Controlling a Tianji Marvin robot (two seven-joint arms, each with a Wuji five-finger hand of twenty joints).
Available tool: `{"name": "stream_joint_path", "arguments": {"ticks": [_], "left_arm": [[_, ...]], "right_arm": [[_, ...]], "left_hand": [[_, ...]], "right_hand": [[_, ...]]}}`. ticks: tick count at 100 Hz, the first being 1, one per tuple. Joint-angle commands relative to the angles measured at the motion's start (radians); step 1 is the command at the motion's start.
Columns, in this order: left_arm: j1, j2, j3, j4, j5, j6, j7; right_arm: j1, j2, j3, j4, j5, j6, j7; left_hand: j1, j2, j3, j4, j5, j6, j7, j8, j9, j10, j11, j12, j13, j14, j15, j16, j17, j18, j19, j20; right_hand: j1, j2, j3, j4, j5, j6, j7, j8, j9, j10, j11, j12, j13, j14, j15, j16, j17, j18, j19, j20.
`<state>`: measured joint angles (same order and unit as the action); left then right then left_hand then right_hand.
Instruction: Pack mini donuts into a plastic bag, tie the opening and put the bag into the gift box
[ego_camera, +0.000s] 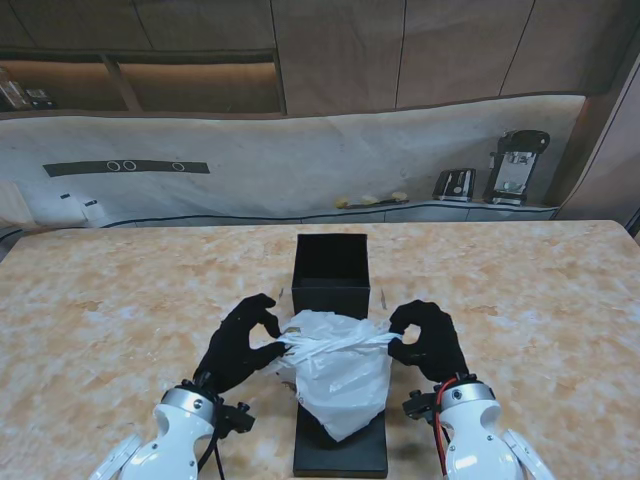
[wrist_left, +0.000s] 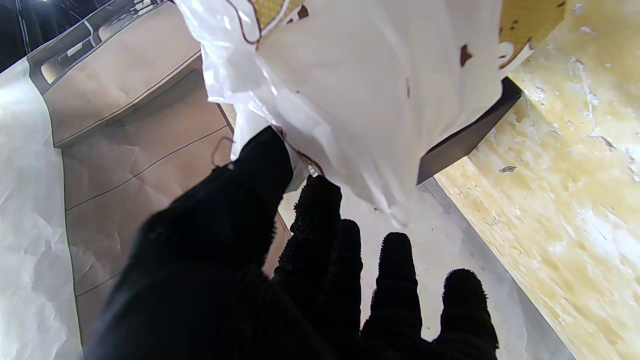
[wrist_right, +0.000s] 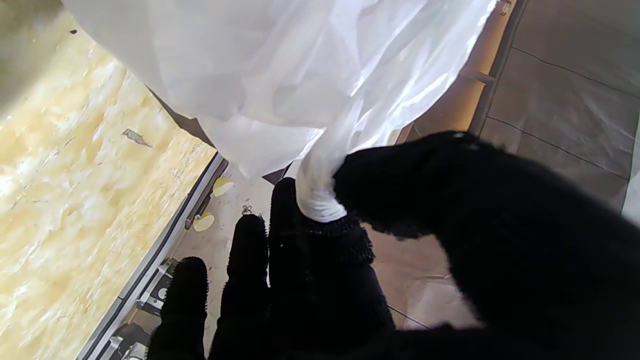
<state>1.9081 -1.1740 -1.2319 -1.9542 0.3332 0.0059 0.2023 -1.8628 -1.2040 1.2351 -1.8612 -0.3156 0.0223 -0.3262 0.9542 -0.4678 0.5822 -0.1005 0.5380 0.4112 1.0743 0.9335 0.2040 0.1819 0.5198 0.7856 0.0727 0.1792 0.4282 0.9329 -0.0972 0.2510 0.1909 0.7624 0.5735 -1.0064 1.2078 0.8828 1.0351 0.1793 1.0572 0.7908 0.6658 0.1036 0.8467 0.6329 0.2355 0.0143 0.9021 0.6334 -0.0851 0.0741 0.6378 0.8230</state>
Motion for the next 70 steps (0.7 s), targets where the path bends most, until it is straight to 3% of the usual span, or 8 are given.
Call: {"name": "stream_joint_path", "arguments": {"ticks": [1, 17, 26, 43, 52, 56, 66, 70], "left_arm": [[0.013, 0.009, -0.019, 0.005, -0.001, 0.007, -0.015], [0.018, 0.013, -0.018, 0.016, -0.011, 0.015, -0.04], [0.022, 0.015, -0.02, 0.016, -0.03, 0.022, -0.056], [0.021, 0.014, -0.022, 0.009, -0.03, 0.021, -0.052], [0.021, 0.014, -0.021, 0.006, -0.038, 0.026, -0.054], [0.02, 0.013, -0.02, 0.005, -0.04, 0.028, -0.053], [0.02, 0.012, -0.016, 0.005, -0.039, 0.034, -0.049], [0.019, 0.012, -0.015, 0.005, -0.04, 0.035, -0.048]], "right_arm": [[-0.006, 0.003, 0.019, 0.019, -0.008, 0.014, 0.0], [0.0, 0.009, 0.019, 0.038, -0.054, 0.009, 0.003], [-0.002, 0.008, 0.016, 0.041, -0.049, 0.011, 0.001], [-0.009, 0.006, 0.015, 0.031, -0.041, -0.015, -0.008], [-0.021, 0.006, 0.02, 0.015, -0.016, -0.016, 0.004], [-0.026, 0.006, 0.023, 0.009, -0.002, -0.017, 0.007], [-0.041, 0.009, 0.037, -0.004, 0.015, -0.022, 0.029], [-0.049, 0.013, 0.047, -0.012, 0.022, -0.032, 0.047]], "left_hand": [[0.081, 0.049, 0.156, 0.06, -0.02, 0.008, 0.03, 0.018, -0.034, -0.035, 0.007, 0.012, -0.019, -0.03, -0.002, 0.022, 0.0, -0.043, 0.013, 0.019], [0.076, 0.064, 0.138, 0.056, -0.031, -0.005, 0.017, 0.024, -0.033, -0.036, 0.0, 0.001, -0.021, -0.033, -0.007, 0.009, 0.001, -0.044, 0.012, 0.021], [0.084, 0.093, 0.067, 0.059, -0.035, -0.032, -0.007, 0.004, -0.032, -0.035, -0.026, -0.024, -0.021, -0.039, -0.044, -0.027, -0.01, -0.047, -0.001, 0.014], [0.162, 0.17, -0.146, 0.049, -0.042, -0.094, -0.101, -0.134, -0.032, -0.035, -0.089, -0.074, -0.023, -0.048, -0.095, -0.078, -0.01, -0.046, -0.002, 0.009], [0.161, 0.153, -0.136, 0.044, -0.028, -0.104, -0.117, -0.174, -0.03, -0.034, -0.1, -0.084, -0.021, -0.046, -0.102, -0.087, -0.008, -0.044, -0.002, 0.009], [0.162, 0.155, -0.129, 0.046, -0.033, -0.096, -0.095, -0.166, -0.031, -0.032, -0.087, -0.077, -0.02, -0.045, -0.097, -0.087, -0.006, -0.043, -0.002, 0.008], [0.167, 0.156, -0.123, 0.049, -0.04, -0.079, -0.069, -0.159, -0.029, -0.03, -0.075, -0.073, -0.018, -0.041, -0.09, -0.089, -0.001, -0.041, -0.001, 0.007], [0.167, 0.158, -0.123, 0.049, -0.045, -0.078, -0.067, -0.158, -0.03, -0.03, -0.076, -0.074, -0.018, -0.041, -0.089, -0.089, -0.001, -0.041, -0.001, 0.007]], "right_hand": [[0.102, 0.11, 0.137, 0.121, 0.113, 0.054, 0.191, 0.052, 0.022, 0.009, 0.022, 0.051, 0.005, -0.008, 0.019, 0.029, -0.017, -0.012, 0.009, -0.014], [0.098, 0.11, 0.135, 0.109, 0.107, 0.054, 0.189, 0.054, 0.017, 0.01, 0.029, 0.055, 0.001, -0.006, 0.022, 0.029, -0.017, -0.009, 0.011, -0.023], [0.112, 0.066, 0.155, -0.013, 0.087, 0.038, 0.174, 0.048, 0.003, 0.009, 0.03, 0.057, -0.007, -0.015, 0.009, 0.016, -0.024, -0.007, -0.029, -0.062], [0.099, 0.006, 0.295, -0.661, -0.022, -0.065, 0.082, -0.019, -0.08, -0.004, -0.046, 0.002, -0.032, -0.04, -0.098, -0.057, -0.033, -0.011, -0.174, -0.03], [0.102, 0.036, 0.285, -0.853, -0.163, -0.076, -0.047, -0.16, -0.181, -0.011, -0.165, -0.126, -0.07, -0.052, -0.209, -0.13, -0.034, -0.02, -0.23, -0.012], [0.078, 0.051, 0.271, -0.846, -0.183, -0.07, -0.13, -0.214, -0.203, -0.008, -0.199, -0.168, -0.077, -0.051, -0.247, -0.153, -0.031, -0.017, -0.248, -0.011], [-0.026, 0.189, 0.131, -0.591, -0.187, -0.103, -0.43, -0.144, -0.263, -0.006, -0.25, -0.238, -0.092, -0.047, -0.327, -0.197, -0.026, -0.005, -0.275, -0.024], [-0.053, 0.195, 0.105, -0.554, -0.225, -0.123, -0.487, -0.128, -0.285, -0.006, -0.269, -0.249, -0.102, -0.049, -0.356, -0.21, -0.026, -0.001, -0.291, -0.038]]}}
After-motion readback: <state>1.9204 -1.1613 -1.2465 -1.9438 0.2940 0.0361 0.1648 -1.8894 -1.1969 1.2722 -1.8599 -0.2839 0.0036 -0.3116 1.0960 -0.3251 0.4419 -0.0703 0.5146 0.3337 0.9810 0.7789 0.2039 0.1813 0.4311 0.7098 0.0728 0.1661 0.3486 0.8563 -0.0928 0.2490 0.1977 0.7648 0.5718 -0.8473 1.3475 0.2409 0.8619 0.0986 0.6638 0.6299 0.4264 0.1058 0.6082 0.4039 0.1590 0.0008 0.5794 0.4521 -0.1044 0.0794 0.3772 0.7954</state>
